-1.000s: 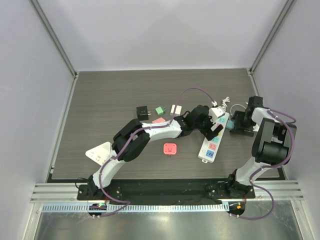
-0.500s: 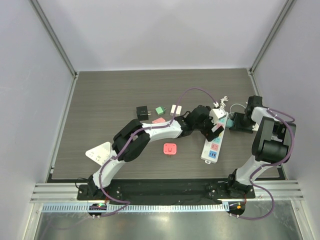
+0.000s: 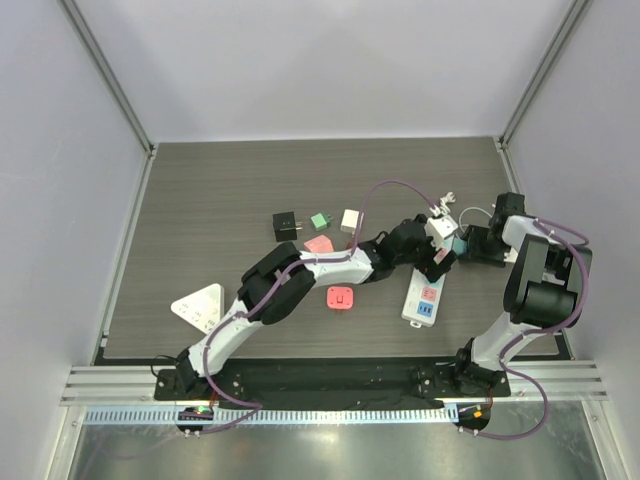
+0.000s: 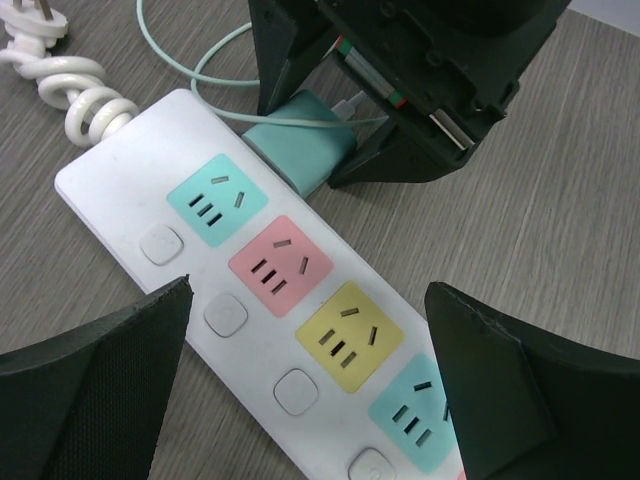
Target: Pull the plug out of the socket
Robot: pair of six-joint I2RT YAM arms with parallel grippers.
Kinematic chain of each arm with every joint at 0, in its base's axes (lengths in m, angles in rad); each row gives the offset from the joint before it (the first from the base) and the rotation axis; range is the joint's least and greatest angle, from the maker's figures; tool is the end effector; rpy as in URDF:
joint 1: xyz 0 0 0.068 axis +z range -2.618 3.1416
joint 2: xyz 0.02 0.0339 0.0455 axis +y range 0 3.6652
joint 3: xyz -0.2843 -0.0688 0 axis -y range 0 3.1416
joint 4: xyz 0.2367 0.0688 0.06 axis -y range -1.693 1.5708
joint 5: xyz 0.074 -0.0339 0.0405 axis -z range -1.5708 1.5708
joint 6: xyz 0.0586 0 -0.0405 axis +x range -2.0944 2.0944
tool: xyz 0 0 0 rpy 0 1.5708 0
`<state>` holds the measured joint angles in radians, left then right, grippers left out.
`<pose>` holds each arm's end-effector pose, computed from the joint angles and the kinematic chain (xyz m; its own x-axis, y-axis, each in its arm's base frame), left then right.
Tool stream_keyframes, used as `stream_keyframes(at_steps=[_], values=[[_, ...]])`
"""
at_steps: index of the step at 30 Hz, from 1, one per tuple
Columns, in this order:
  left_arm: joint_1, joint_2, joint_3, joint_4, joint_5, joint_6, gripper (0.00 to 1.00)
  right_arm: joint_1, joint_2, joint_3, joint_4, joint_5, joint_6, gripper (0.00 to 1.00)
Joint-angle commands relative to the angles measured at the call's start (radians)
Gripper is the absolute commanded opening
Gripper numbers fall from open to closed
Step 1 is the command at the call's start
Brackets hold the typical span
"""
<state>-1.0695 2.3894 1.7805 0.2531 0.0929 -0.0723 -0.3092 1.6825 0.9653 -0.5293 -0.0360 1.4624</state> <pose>0.2740 -0.5114 0.1755 -0.2331 0.2756 -0.9326 0.9005 0.4232 -0.0999 0.2976 -0.0929 0.1600 0.1938 0.9810 -0.0006 0.9293 -0.1834 0.3205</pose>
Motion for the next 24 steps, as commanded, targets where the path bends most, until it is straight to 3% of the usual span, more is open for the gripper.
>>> stream_keyframes(at_steps=[1, 12, 16, 24], values=[[-0.013, -0.007, -0.009, 0.133, -0.064, -0.046, 1.00, 0.005, -0.035, -0.011, 0.002, 0.007, -0.002, 0.21], [-0.038, 0.007, -0.056, 0.146, -0.075, -0.147, 1.00, 0.005, -0.033, -0.025, -0.001, 0.071, -0.059, 0.16], [-0.055, -0.004, -0.087, 0.146, -0.137, -0.112, 1.00, 0.005, -0.003, -0.019, 0.008, 0.058, -0.103, 0.08], [-0.076, -0.004, -0.138, 0.152, -0.196, -0.023, 0.99, 0.005, -0.004, 0.003, 0.012, 0.070, -0.143, 0.06]])
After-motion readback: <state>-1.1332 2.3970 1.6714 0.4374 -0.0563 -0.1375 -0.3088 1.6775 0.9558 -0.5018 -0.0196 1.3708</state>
